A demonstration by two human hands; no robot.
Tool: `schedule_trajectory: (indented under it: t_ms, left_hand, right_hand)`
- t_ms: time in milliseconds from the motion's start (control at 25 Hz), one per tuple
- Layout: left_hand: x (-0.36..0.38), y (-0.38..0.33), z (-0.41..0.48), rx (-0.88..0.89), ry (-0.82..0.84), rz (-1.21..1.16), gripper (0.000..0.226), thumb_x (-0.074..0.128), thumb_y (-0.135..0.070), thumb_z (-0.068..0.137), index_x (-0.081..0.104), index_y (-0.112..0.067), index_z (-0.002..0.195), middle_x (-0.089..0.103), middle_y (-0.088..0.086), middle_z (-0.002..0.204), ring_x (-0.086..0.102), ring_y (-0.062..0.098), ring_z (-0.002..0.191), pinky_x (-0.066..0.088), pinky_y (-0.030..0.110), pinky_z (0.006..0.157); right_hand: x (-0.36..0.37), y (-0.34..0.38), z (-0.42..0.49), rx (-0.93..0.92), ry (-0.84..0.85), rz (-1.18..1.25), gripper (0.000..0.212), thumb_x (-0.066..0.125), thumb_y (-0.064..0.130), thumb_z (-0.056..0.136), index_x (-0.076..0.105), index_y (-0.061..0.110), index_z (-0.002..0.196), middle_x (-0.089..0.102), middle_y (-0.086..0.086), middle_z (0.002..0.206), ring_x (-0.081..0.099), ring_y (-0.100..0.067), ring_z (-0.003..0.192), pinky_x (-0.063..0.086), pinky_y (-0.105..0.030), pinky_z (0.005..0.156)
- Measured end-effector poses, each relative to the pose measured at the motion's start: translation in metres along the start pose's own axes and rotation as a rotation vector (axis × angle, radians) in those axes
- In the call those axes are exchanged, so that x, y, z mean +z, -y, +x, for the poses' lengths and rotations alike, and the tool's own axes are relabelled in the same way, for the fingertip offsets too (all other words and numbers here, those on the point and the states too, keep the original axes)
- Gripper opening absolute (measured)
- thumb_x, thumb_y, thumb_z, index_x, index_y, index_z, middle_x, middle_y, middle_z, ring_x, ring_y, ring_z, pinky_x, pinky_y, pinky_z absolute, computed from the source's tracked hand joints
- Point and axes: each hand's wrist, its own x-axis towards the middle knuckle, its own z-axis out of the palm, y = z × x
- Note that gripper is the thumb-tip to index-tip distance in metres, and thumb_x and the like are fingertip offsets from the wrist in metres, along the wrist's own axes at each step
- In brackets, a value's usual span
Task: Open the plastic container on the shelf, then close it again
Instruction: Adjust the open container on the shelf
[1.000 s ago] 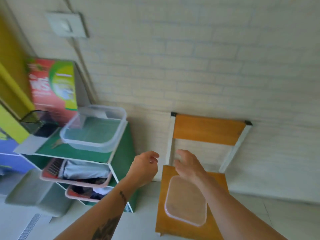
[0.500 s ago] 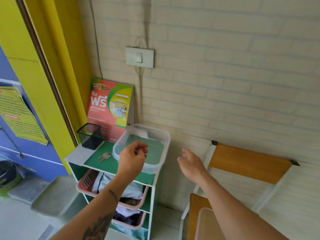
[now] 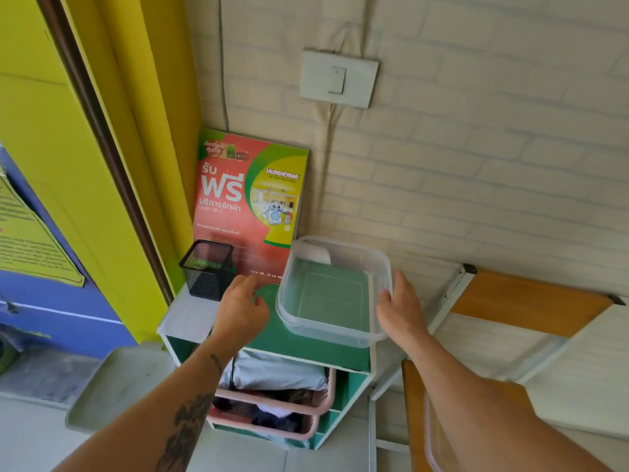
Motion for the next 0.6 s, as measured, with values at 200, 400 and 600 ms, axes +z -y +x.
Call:
schedule_trajectory:
  t_ms: [200,400,600]
  left_hand:
    - [0.01,0.028,0.009,0.057,0.118,0.183,0.044,0.065,-0.01,0.08,0.066,-0.014,0.124,0.061,0.008,0.116,0.056,0.029,0.108,0.049,0.041,0.097]
    - [0.014,0.039,0.014,0.045,0.162,0.281,0.034,0.062,-0.012,0.083,0.071,-0.016,0.116,0.059,0.008,0.108,0.054,0.031,0.104,0.052,0.045,0.09]
    - [0.012,0.032,0.023,0.008,0.037,0.153,0.029,0.053,-0.005,0.082,0.075,-0.009,0.101,0.067,0.015,0.098,0.063,0.039,0.089,0.055,0.041,0.076]
  right_hand:
    - [0.017,0.002,0.009,0.006,-0.009,-0.084,0.059,0.034,0.017,0.104,0.008,0.016,0.157,0.025,-0.011,0.161,0.033,-0.031,0.143,0.033,-0.043,0.113]
    - [0.028,0.0,0.013,0.038,-0.019,-0.131,0.078,0.045,-0.003,0.096,0.004,0.019,0.158,0.02,-0.008,0.163,0.029,-0.032,0.145,0.034,-0.049,0.115]
    - [0.029,0.0,0.013,0.055,-0.027,-0.143,0.083,0.05,-0.006,0.093,0.006,0.019,0.158,0.023,-0.009,0.162,0.032,-0.034,0.144,0.037,-0.05,0.113]
